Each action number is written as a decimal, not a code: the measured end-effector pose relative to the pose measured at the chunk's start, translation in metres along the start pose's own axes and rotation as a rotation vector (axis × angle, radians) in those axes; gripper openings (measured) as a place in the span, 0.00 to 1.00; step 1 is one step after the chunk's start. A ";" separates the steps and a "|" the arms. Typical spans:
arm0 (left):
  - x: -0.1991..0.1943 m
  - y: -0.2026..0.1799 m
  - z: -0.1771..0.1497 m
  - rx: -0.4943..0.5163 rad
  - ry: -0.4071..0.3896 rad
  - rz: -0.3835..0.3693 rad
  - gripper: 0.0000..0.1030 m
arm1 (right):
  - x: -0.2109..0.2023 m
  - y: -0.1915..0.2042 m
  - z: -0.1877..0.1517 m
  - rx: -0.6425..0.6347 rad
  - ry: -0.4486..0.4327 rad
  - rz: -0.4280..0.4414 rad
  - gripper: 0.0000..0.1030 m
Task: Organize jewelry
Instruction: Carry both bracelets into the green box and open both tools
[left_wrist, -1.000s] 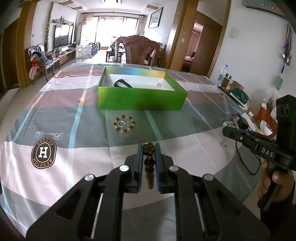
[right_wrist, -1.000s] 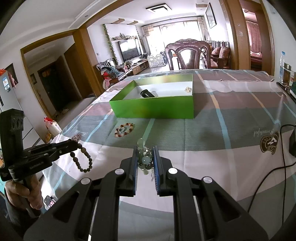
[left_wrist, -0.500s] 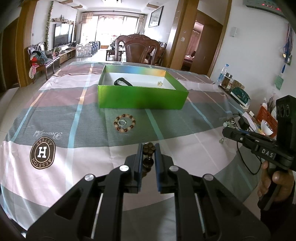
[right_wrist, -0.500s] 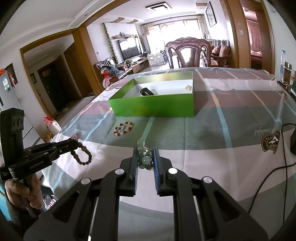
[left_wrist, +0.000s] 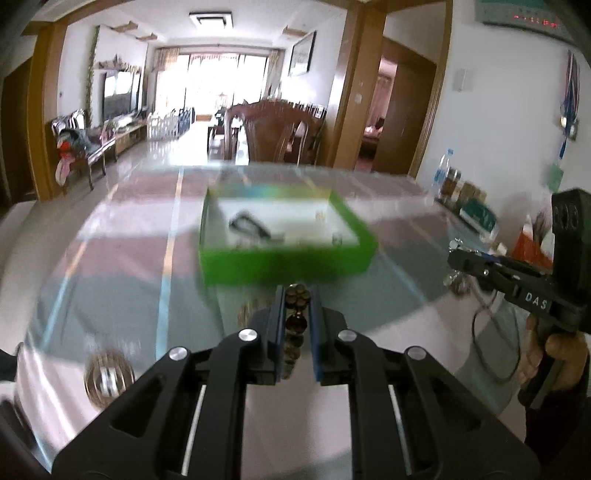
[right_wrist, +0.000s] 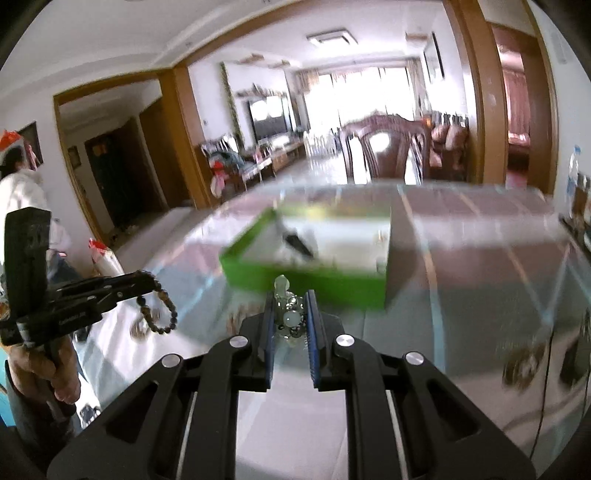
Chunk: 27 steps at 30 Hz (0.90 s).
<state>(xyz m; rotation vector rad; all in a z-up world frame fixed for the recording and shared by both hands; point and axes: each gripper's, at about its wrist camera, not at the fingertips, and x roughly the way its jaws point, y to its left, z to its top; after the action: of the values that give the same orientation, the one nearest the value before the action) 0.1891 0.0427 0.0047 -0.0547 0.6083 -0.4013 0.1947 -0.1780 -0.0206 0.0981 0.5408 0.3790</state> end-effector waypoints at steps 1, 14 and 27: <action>0.003 0.003 0.014 0.000 -0.008 0.002 0.12 | 0.004 -0.002 0.015 0.002 -0.020 0.015 0.15; 0.175 0.058 0.130 -0.029 0.151 0.129 0.12 | 0.170 -0.056 0.100 0.067 0.079 -0.061 0.15; 0.210 0.088 0.097 -0.096 0.140 0.208 0.77 | 0.182 -0.093 0.076 0.200 0.044 -0.092 0.70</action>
<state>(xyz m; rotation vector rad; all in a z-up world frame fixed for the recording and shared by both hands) 0.4310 0.0369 -0.0450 -0.0545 0.7640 -0.1754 0.4086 -0.1950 -0.0614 0.2571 0.6241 0.2369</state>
